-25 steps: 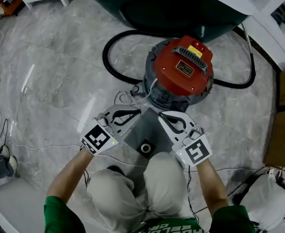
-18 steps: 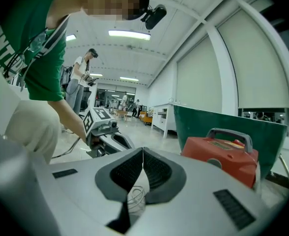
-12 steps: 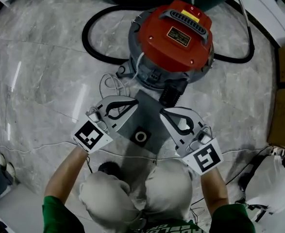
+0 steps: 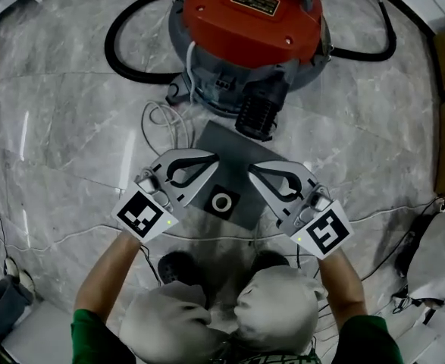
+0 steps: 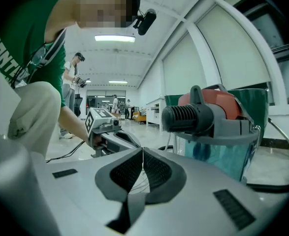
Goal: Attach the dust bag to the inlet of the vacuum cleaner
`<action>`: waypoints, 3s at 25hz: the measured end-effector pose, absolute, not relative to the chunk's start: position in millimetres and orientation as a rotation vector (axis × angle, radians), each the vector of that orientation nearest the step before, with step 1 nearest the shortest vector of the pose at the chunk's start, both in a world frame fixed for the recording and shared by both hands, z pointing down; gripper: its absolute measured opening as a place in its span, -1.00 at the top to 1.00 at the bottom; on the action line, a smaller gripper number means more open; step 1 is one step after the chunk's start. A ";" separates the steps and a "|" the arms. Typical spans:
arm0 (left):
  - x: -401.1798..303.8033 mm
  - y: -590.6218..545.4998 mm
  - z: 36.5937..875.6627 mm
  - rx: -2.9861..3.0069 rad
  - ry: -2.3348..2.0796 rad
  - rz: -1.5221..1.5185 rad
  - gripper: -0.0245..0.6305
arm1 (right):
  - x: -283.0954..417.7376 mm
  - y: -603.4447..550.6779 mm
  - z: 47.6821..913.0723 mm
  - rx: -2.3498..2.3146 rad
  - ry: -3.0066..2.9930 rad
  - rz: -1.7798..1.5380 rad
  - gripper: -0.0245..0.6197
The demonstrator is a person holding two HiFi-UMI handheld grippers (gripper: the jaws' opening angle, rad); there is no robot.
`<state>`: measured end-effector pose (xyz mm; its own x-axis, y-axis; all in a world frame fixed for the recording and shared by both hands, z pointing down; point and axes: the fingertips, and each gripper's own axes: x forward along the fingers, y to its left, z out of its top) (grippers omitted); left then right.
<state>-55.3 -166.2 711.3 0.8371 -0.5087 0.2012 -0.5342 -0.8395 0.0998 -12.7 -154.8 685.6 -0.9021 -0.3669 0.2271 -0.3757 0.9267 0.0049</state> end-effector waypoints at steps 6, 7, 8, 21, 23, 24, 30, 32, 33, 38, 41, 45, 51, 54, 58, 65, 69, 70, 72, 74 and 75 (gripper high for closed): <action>-45.5 -135.8 735.9 2.873 -0.771 0.280 0.92 | -2.5 -123.7 724.1 0.571 -2.849 0.074 0.90; -46.5 -132.4 740.9 2.856 -0.781 0.286 0.92 | -1.1 -118.7 732.5 0.565 -2.835 0.073 0.90; -47.3 -129.9 746.0 2.842 -0.791 0.294 0.92 | -0.3 -114.6 739.7 0.561 -2.826 0.072 0.90; -38.1 -62.7 829.1 2.817 -0.664 0.428 0.92 | 0.6 -51.6 828.0 0.464 -2.733 0.124 0.89; -34.9 -53.5 841.8 2.840 -0.630 0.456 0.92 | -0.7 -42.8 843.6 0.448 -2.700 0.134 0.89; -33.5 -49.6 848.4 2.849 -0.616 0.475 0.92 | -1.4 -38.9 851.9 0.441 -2.679 0.137 0.89; -33.3 -31.7 885.1 2.819 -0.581 0.586 0.92 | -10.2 -13.4 894.4 0.358 -2.599 0.177 0.89; -33.6 -27.0 894.7 2.791 -0.582 0.596 0.91 | -11.3 -3.4 908.2 0.326 -2.572 0.168 0.89; -33.2 -25.0 899.2 2.777 -0.581 0.597 0.91 | -11.4 1.2 914.9 0.312 -2.555 0.154 0.89; -29.1 -13.7 918.8 2.754 -0.543 0.655 0.91 | -13.9 18.0 940.6 0.260 -2.476 0.058 0.88; -27.8 -8.4 926.7 2.748 -0.514 0.688 0.91 | -14.1 23.5 950.3 0.242 -2.443 0.026 0.87; -30.5 -2.8 937.2 2.734 -0.493 0.731 0.91 | -13.2 29.5 963.4 0.222 -2.376 -0.029 0.65; -36.7 2.3 950.1 2.717 -0.489 0.785 0.89 | -10.7 32.1 980.8 0.223 -2.260 -0.179 0.60; -38.1 6.0 955.3 2.715 -0.467 0.817 0.67 | -9.9 30.2 984.7 0.250 -2.219 -0.228 0.60; -41.5 7.4 958.9 2.734 -0.457 0.863 0.59 | -9.6 22.5 972.9 0.321 -2.232 -0.254 0.60; -37.6 -21.5 931.7 2.829 -0.477 0.876 0.55 | -1.5 -9.1 930.7 0.499 -2.298 -0.249 0.60; -36.8 -41.6 921.8 2.872 -0.473 0.916 0.52 | 3.8 -28.1 911.1 0.584 -2.328 -0.221 0.60; -36.9 -46.2 920.5 2.877 -0.472 0.927 0.52 | 5.3 -32.2 908.1 0.598 -2.331 -0.216 0.60; -36.0 -54.6 918.6 2.878 -0.465 0.936 0.51 | 8.1 -39.3 904.9 0.615 -2.333 -0.210 0.60; -34.6 -61.1 917.0 2.873 -0.461 0.936 0.51 | 10.0 -44.8 903.8 0.627 -2.333 -0.205 0.60; -34.6 -63.1 915.8 2.873 -0.461 0.936 0.51 | 10.4 -46.7 903.4 0.632 -2.334 -0.201 0.60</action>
<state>-34.6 -63.1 915.8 0.7674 -0.2568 0.5875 -0.3086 -0.9511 -0.0128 10.4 -46.7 903.4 -0.6359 -0.4938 0.5931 -0.3850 0.8690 0.3106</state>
